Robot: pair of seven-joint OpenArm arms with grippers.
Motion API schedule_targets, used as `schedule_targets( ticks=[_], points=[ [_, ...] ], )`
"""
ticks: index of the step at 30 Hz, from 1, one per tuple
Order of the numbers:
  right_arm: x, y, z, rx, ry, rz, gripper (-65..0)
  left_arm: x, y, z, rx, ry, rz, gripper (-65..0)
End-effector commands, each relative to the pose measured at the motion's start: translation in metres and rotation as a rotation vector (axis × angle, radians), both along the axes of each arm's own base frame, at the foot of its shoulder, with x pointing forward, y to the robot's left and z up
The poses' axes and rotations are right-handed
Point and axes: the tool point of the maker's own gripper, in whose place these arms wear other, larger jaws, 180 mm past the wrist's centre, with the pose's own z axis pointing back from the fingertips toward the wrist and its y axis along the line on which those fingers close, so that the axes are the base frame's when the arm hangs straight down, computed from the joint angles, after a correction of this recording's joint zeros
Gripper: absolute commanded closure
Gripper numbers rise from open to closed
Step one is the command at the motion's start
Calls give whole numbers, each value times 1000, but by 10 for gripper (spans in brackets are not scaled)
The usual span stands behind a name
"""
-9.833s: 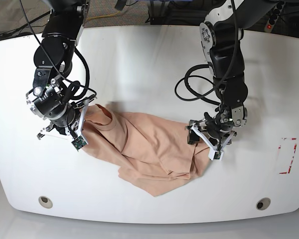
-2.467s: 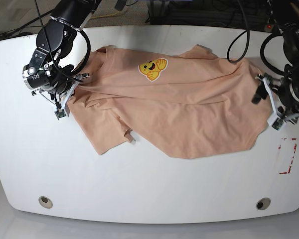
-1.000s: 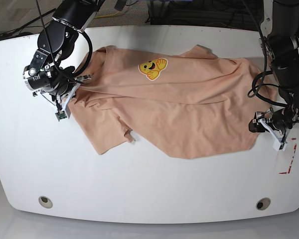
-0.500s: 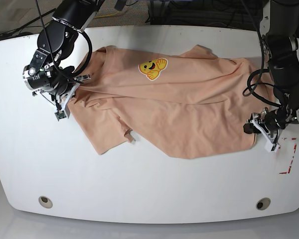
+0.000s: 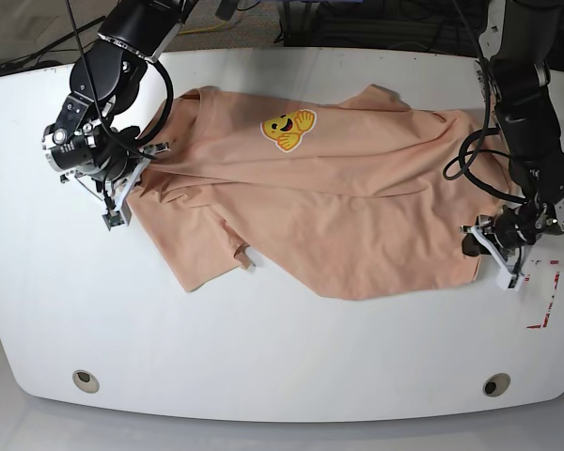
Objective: Fold the T-shirt properly
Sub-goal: 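Slide the left gripper along the shirt edge away from the right gripper, then hold the shirt edge with both grippers and lift it off the table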
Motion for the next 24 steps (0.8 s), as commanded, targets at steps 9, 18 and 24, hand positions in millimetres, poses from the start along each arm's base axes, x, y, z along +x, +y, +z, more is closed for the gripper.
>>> schedule_targets(
  ticks=[9,18,24],
  points=[
    [12,-2,14,-11,-55,3,0,-60,58,16,217,56,24,-13],
    [11,1,10,-2,-45,9,0,-113,71,-3,272,128,37,-82],
    [10,3,-4,26,-1,10,0,-114,71,-5,267,134,39,-228]
  ],
)
